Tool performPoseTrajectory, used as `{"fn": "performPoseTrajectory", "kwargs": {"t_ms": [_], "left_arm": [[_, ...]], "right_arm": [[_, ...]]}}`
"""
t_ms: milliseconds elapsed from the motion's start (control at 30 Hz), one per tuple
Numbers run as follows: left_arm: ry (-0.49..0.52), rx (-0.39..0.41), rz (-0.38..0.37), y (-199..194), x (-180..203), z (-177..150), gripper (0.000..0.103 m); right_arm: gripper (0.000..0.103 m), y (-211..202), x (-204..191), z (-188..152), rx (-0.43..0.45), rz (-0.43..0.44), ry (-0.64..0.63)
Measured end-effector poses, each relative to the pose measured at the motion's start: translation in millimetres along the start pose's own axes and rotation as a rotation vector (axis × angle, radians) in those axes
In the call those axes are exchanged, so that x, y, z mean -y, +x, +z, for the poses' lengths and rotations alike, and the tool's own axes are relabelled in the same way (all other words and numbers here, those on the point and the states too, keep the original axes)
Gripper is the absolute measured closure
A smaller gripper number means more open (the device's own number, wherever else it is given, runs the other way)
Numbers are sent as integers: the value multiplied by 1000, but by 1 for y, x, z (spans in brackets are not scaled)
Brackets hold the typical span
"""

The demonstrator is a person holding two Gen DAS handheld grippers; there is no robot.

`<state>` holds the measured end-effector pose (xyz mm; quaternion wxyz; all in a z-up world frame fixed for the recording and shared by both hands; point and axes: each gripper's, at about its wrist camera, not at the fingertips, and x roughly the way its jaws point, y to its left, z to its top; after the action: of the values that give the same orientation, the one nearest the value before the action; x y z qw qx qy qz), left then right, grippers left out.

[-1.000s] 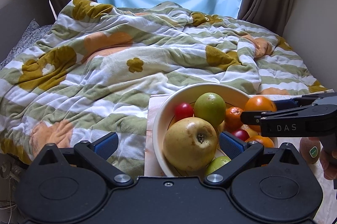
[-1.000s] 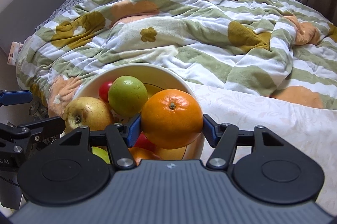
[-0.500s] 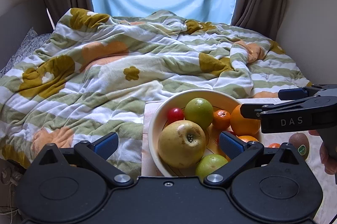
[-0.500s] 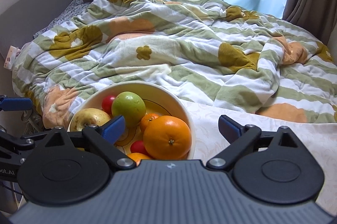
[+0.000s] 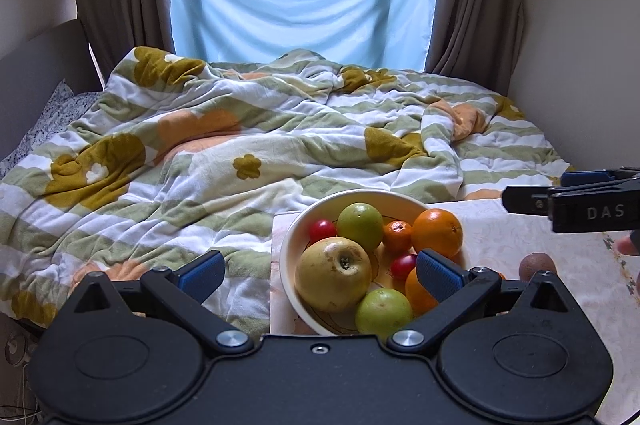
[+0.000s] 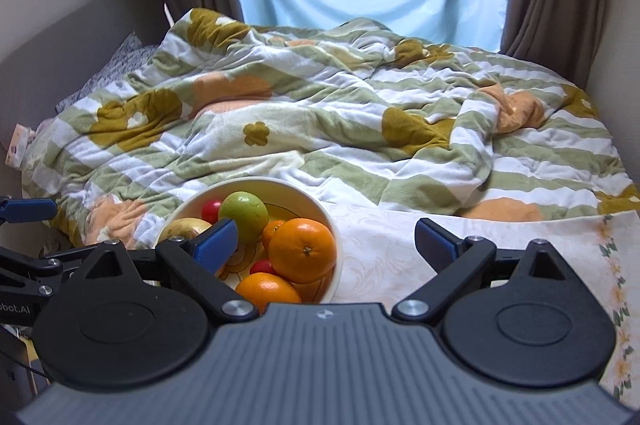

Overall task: Organize fruits
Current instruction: 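Move both tools back toward the mandarin and kiwi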

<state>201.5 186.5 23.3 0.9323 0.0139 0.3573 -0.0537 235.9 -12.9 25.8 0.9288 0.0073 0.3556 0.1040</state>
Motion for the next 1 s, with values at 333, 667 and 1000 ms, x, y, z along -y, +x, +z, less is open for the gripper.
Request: {"fn": "performPoseTrajectory", "kwargs": {"t_ms": [333,667,1000], "left_arm": [[-7,39,31,-22,37,-8,0],[-8,8,89,-22,106,-25,0],[-13,-68,106,20,159,-40,2]], "right_arm": [[0,-45,48,-13,34,-38,5],[0,-51,111,-37,-23,12,-32],[0,-25,158,-60,-115,84,-105]]}}
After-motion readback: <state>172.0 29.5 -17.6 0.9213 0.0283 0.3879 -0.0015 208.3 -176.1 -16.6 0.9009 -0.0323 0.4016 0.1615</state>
